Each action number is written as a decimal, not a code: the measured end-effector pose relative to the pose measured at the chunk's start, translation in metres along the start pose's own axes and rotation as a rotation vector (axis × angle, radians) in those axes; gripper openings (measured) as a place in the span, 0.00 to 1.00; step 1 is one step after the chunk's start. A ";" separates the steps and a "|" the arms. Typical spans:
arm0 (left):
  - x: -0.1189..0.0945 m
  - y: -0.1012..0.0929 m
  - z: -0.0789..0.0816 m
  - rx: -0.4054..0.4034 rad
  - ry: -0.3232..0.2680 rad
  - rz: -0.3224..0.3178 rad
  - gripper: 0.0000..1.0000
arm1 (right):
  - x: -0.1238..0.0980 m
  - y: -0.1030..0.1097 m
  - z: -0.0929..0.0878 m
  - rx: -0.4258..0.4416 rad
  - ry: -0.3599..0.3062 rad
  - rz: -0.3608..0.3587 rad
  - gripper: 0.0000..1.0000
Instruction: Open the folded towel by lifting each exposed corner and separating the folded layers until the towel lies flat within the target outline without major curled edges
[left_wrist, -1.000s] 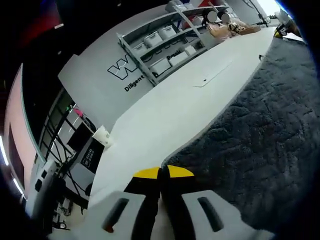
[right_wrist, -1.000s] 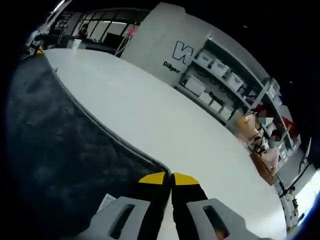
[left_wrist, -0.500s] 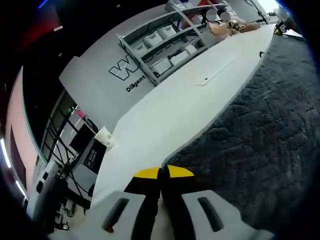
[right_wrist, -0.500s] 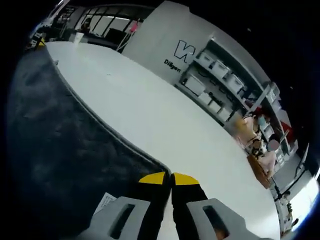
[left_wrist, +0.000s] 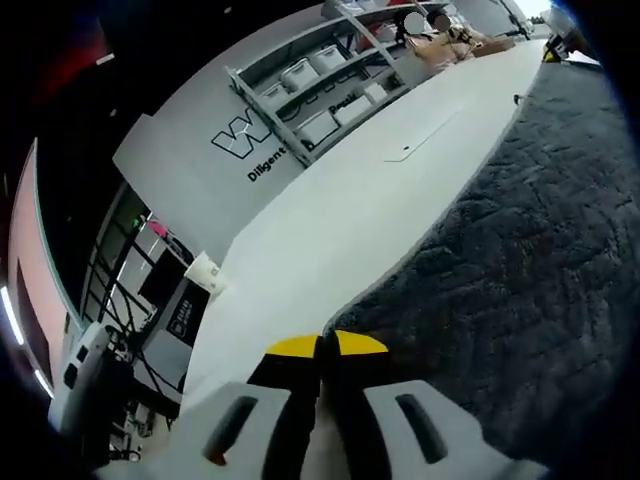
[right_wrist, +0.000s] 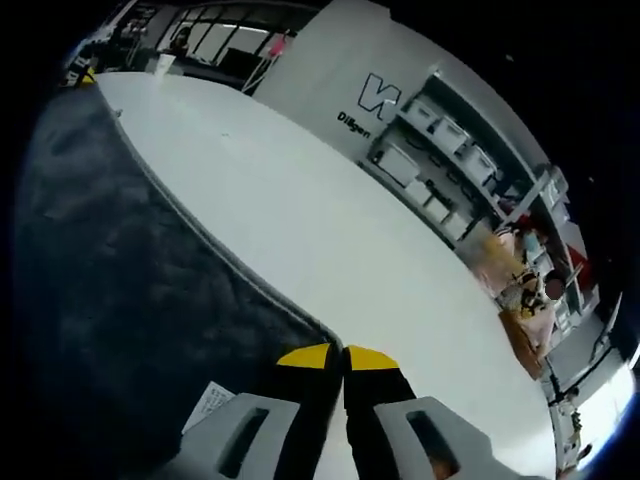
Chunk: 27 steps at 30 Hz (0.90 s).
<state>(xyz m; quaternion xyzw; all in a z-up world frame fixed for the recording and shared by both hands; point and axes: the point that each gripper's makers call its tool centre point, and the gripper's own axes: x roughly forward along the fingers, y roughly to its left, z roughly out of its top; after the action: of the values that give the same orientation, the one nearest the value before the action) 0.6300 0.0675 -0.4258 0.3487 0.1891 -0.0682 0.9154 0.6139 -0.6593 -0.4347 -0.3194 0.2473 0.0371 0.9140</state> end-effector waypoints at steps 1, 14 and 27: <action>0.000 0.000 0.000 0.000 0.000 0.000 0.03 | 0.001 0.000 0.000 -0.003 0.002 0.001 0.00; 0.002 0.000 0.000 0.004 -0.002 0.002 0.04 | -0.001 0.001 -0.001 0.016 0.003 -0.001 0.04; 0.000 0.011 -0.001 -0.066 -0.001 0.035 0.19 | -0.005 -0.018 -0.001 0.036 0.013 -0.092 0.26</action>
<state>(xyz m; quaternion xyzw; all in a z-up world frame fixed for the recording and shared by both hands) 0.6321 0.0760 -0.4198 0.3217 0.1849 -0.0462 0.9275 0.6132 -0.6734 -0.4231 -0.3140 0.2389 -0.0117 0.9188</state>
